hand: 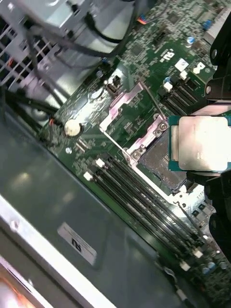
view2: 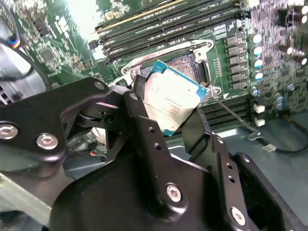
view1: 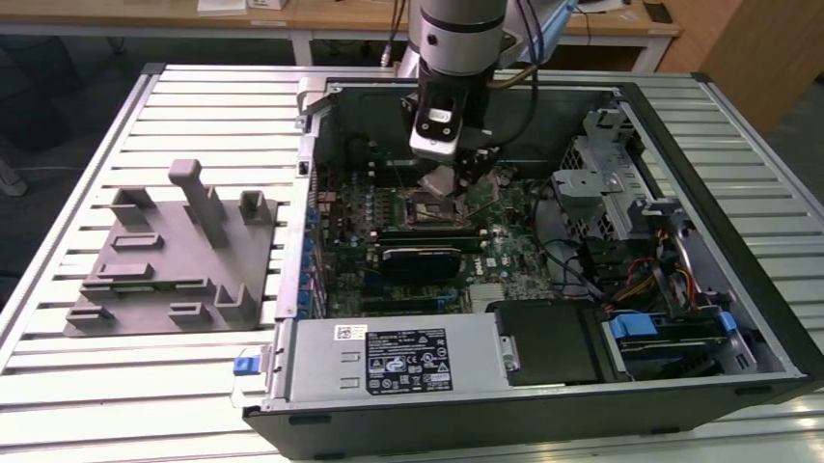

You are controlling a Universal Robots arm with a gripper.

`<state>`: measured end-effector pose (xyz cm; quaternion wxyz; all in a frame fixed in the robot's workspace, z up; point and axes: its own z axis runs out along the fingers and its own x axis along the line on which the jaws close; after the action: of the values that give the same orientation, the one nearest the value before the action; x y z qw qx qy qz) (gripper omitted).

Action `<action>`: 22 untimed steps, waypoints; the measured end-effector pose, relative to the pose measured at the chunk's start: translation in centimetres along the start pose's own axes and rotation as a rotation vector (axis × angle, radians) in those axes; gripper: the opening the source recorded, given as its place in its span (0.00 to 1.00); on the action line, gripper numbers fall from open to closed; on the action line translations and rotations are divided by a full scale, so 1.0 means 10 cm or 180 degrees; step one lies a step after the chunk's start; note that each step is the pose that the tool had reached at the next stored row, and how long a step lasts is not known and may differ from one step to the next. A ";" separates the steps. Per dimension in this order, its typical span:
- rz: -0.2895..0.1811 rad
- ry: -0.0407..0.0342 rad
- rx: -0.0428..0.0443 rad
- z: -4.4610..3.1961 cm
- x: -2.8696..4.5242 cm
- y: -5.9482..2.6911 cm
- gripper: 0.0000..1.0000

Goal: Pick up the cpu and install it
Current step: 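Place the cpu into insertion slot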

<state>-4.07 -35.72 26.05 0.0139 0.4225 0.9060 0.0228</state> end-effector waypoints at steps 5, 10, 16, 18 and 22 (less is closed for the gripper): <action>0.0291 -0.0015 0.0001 0.007 0.000 0.000 0.54; 0.0577 -0.0031 0.0003 0.019 0.000 -0.001 0.54; 0.0923 -0.0049 0.0005 0.036 0.000 -0.002 0.54; 0.1043 -0.0055 0.0006 0.043 0.000 -0.002 0.54; 0.1272 -0.0067 0.0007 0.059 0.000 -0.003 0.54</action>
<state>-4.07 -35.73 25.46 0.0181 0.5941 0.8039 0.0196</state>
